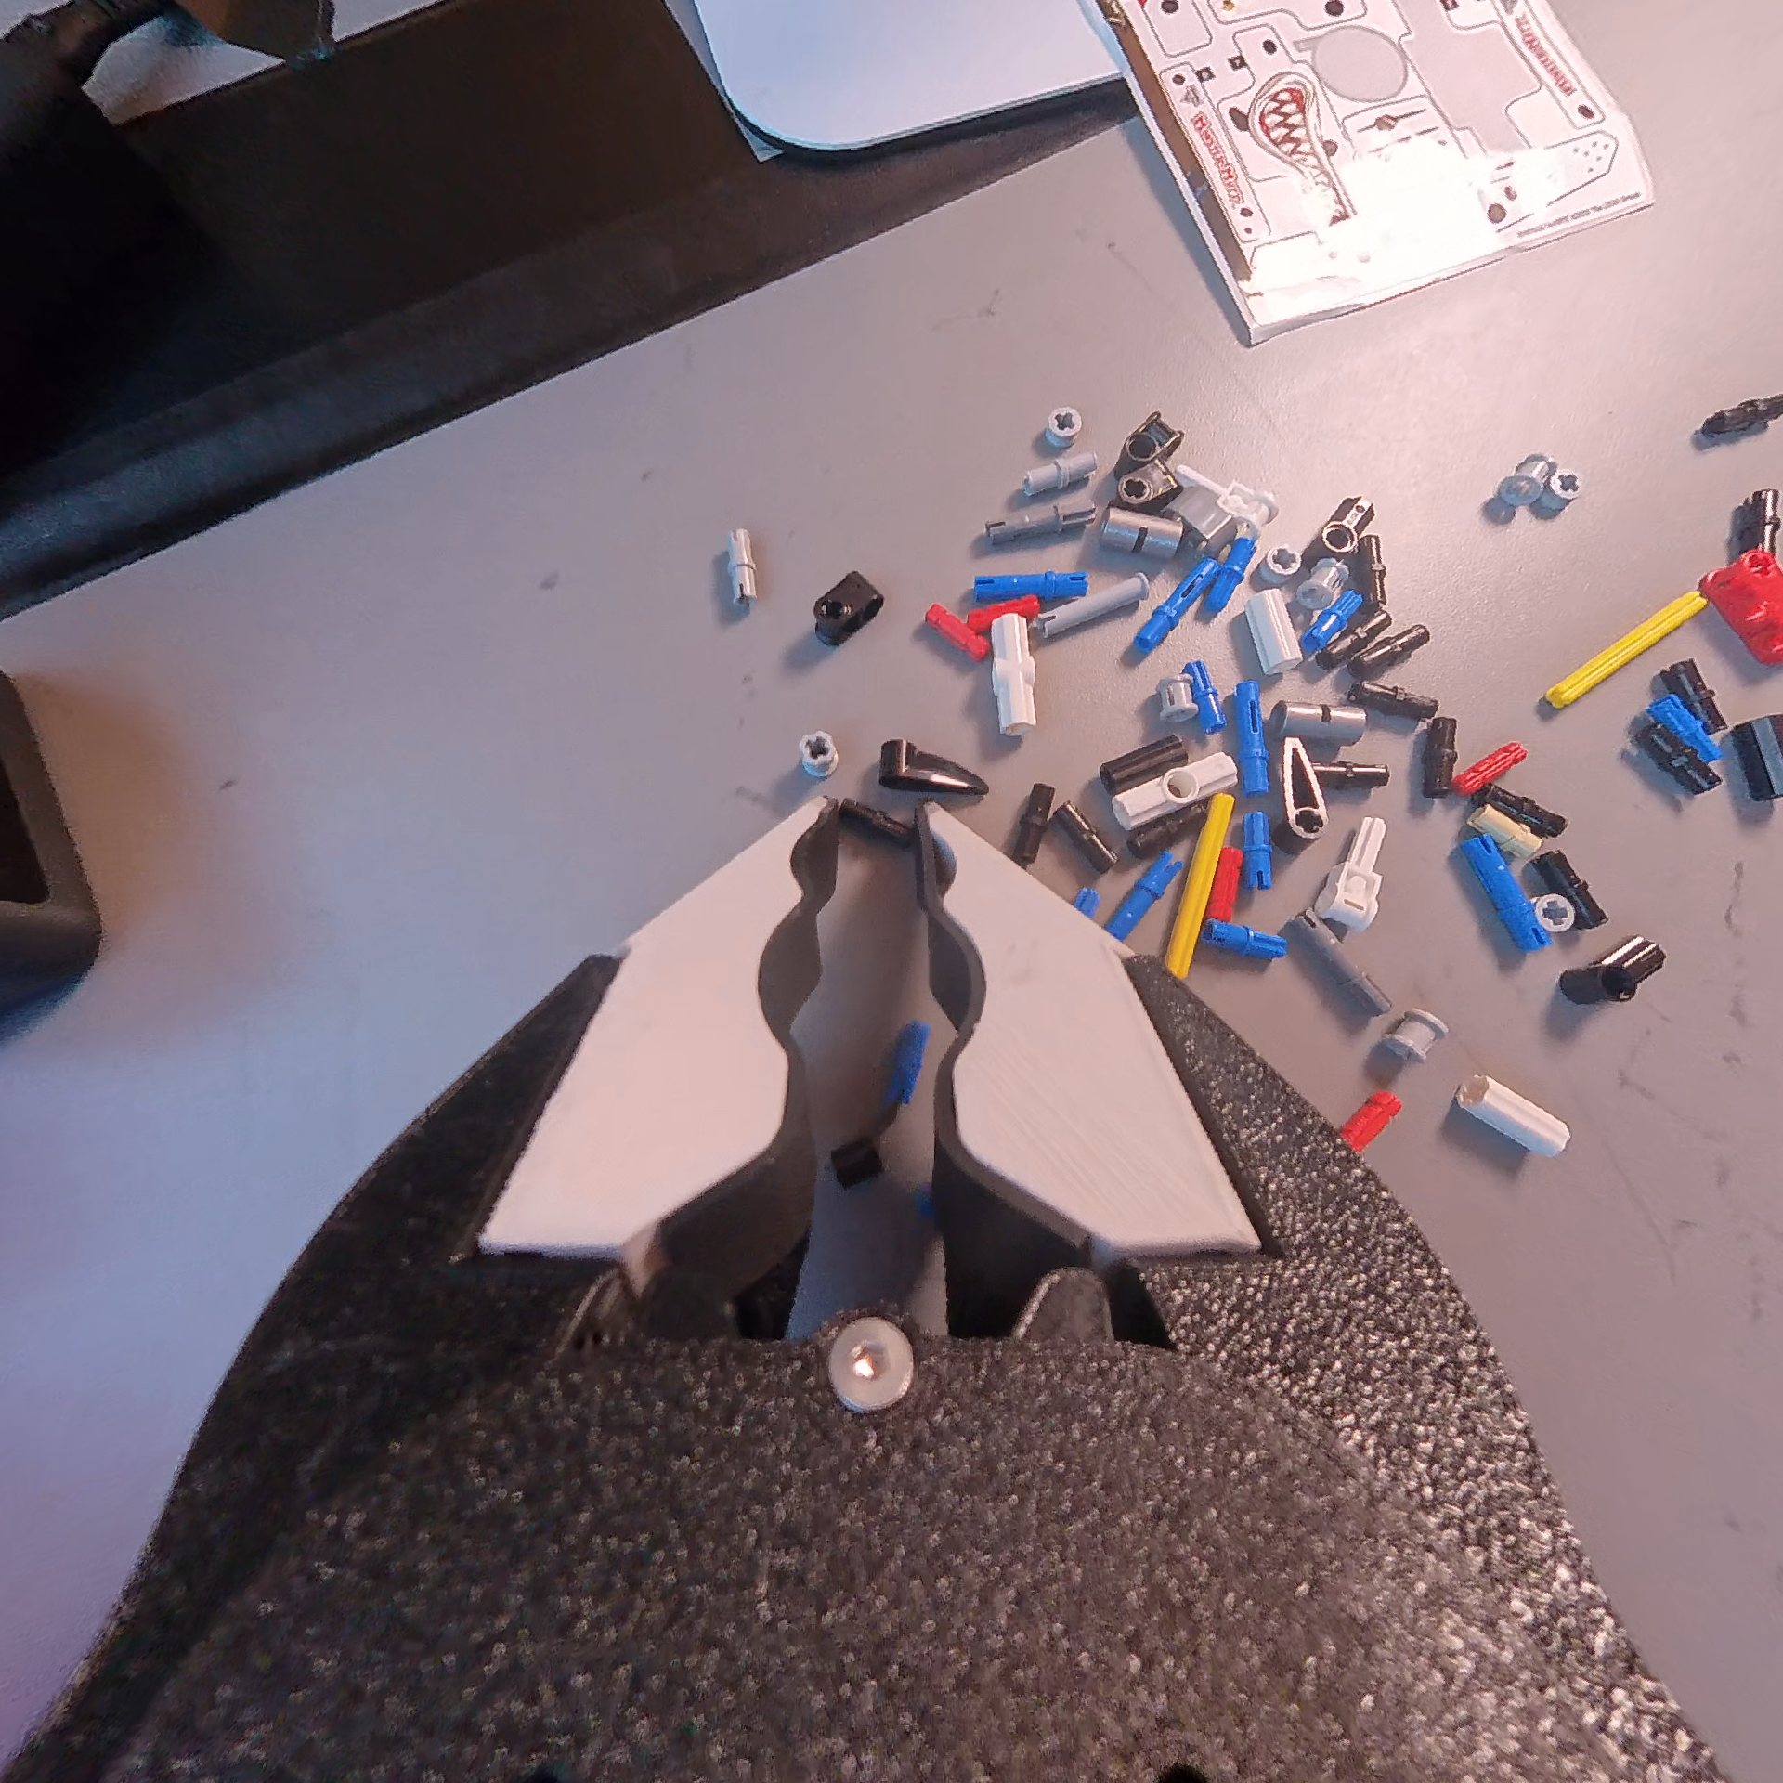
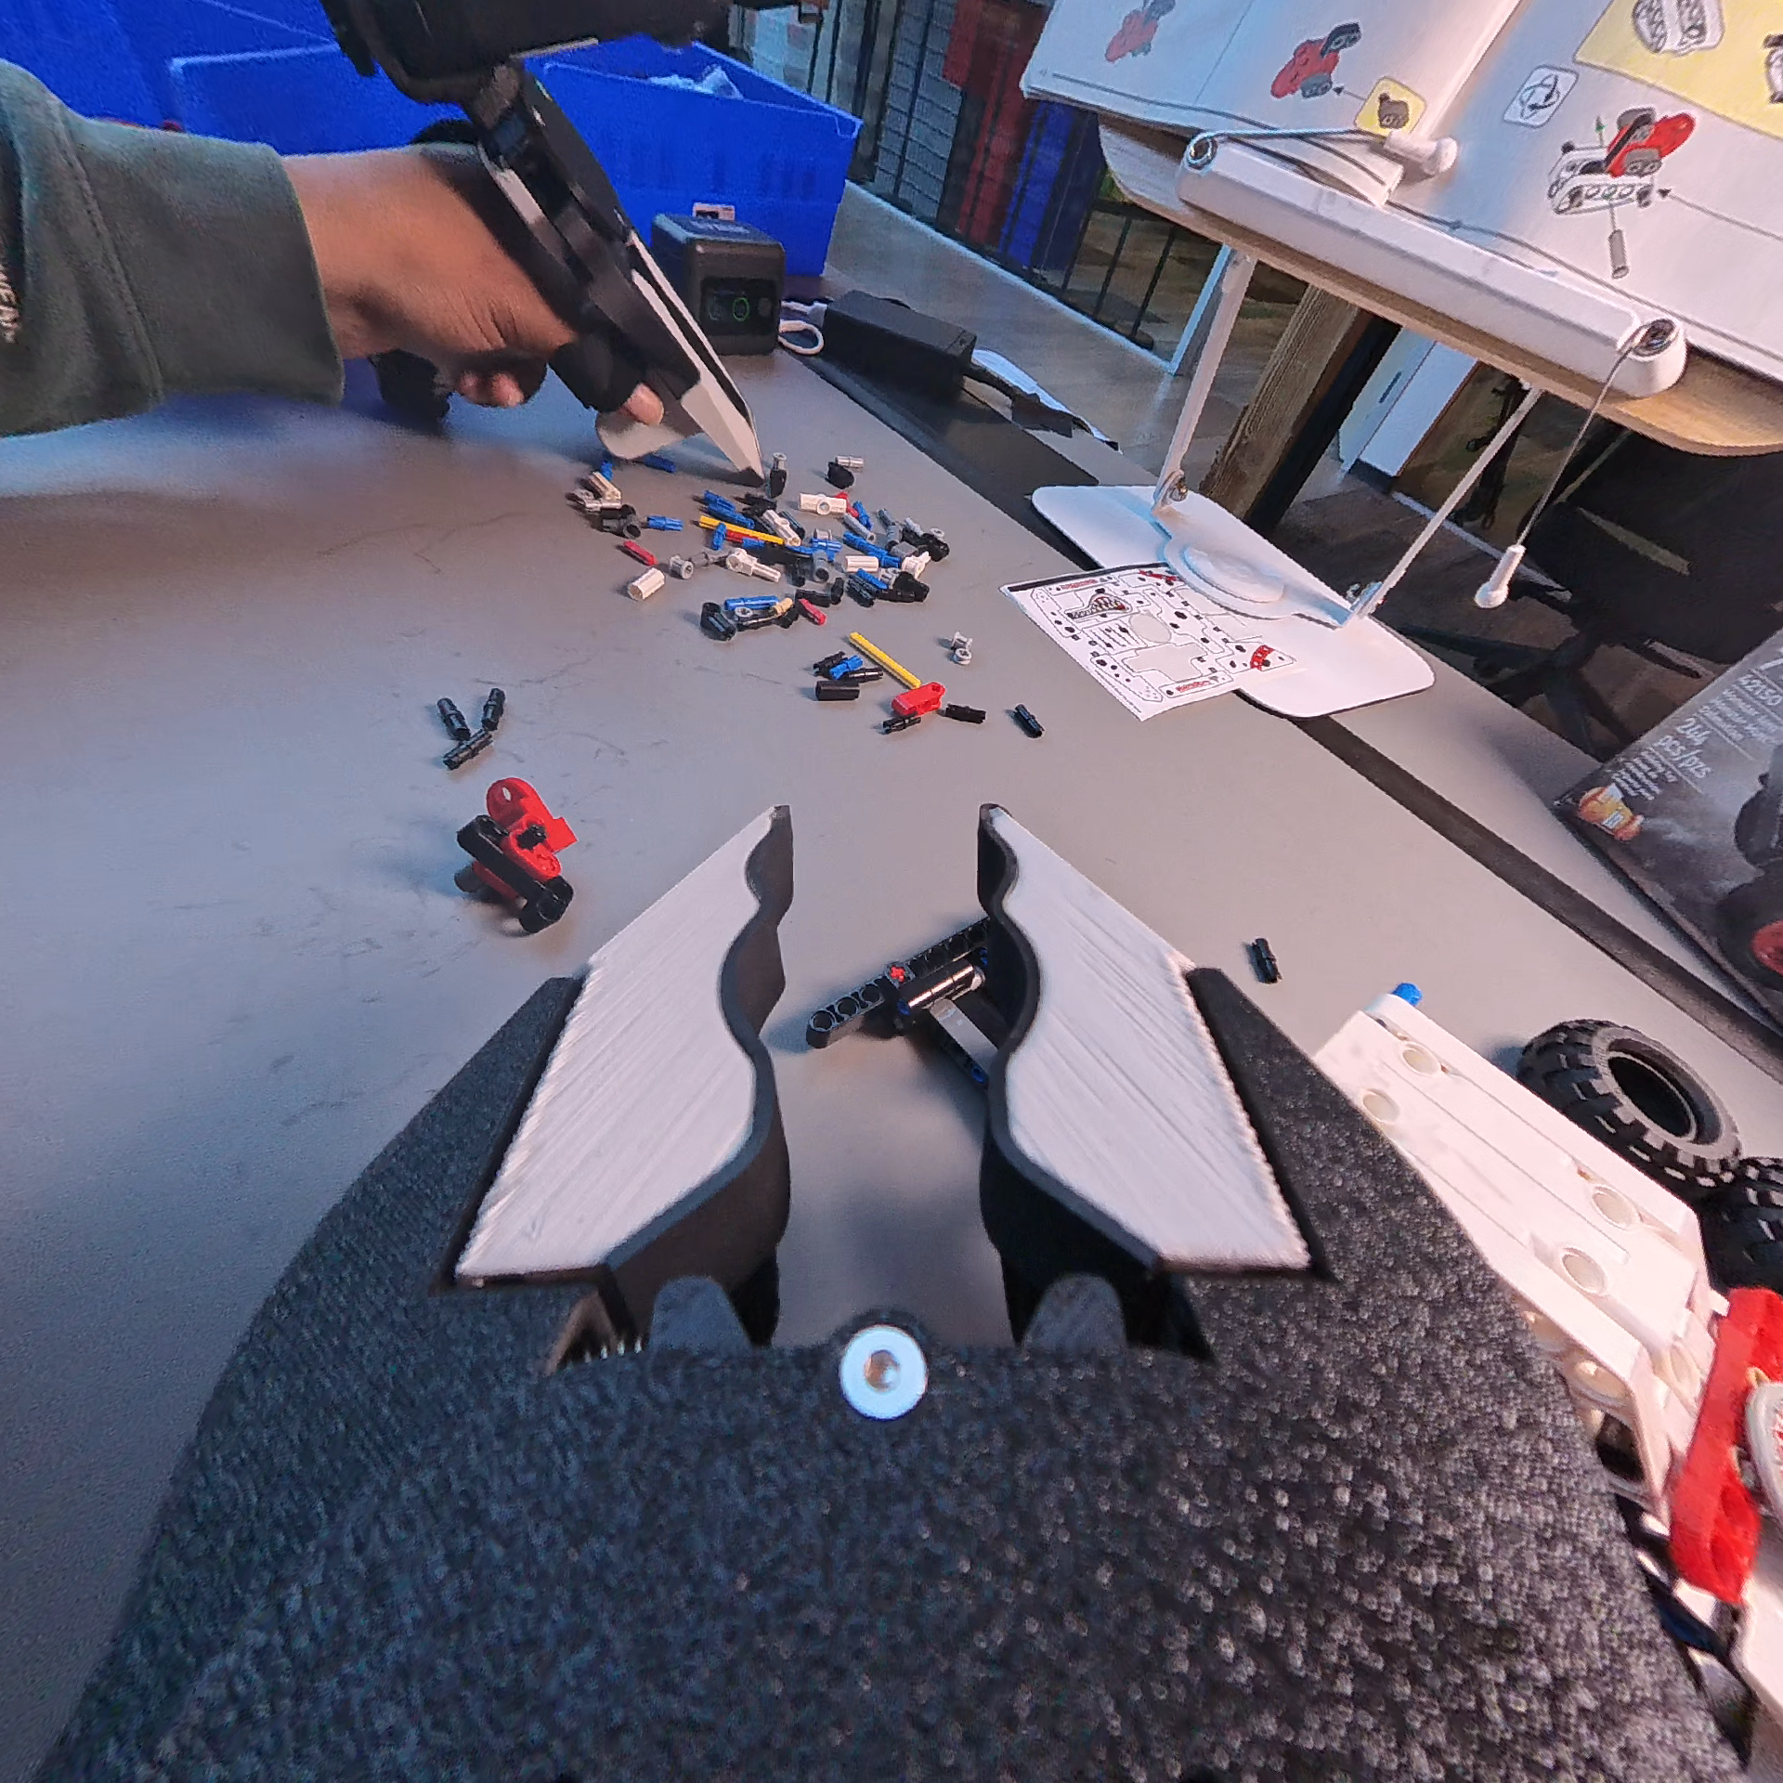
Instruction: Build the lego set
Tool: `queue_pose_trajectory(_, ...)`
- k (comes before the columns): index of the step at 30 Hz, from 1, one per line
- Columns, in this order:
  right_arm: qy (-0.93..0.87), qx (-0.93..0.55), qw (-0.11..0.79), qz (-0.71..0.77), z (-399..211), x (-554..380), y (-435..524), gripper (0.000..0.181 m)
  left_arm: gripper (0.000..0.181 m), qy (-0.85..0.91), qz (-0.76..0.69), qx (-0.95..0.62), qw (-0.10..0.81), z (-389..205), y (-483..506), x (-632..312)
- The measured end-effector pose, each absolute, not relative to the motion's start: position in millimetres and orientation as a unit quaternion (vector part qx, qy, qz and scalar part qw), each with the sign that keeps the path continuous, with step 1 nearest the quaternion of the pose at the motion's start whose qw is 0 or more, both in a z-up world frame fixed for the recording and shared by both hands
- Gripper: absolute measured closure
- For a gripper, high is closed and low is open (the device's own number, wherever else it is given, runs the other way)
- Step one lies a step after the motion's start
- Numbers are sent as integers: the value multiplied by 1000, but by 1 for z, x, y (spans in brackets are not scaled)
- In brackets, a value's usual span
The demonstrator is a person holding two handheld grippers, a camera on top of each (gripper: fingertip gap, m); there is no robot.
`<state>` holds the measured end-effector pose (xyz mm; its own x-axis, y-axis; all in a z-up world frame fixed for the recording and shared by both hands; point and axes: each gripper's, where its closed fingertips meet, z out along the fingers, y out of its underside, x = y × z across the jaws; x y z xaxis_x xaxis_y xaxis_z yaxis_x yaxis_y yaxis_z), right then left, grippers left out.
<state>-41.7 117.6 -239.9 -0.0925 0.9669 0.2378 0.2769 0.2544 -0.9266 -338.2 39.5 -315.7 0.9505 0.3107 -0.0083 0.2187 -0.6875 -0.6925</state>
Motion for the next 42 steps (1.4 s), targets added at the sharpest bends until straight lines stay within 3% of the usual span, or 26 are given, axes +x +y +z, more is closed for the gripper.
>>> queue_pose_trajectory(5, -637, -485, 471, 370, -237, -41, 118, 143, 166, -127, 60, -904, 405, -290, 33, -324)
queue_pose_trajectory(10, -634, -485, 477, 369, -235, -41, 121, 143, 166, 27, -50, -891, 450, -262, 31, -219)
queue_pose_trajectory(17, -637, -487, 470, 369, -241, -43, 118, 143, 166, 191, -132, -879, 416, -290, 0, -106)
queue_pose_trajectory(32, -640, -491, 467, 363, -246, -44, 119, 143, 164, 234, -105, -889, 379, -313, -7, -99)
queue_pose_trajectory(42, -641, -489, 468, 362, -246, -44, 119, 143, 157, 194, -129, -866, 442, -289, 0, -106)
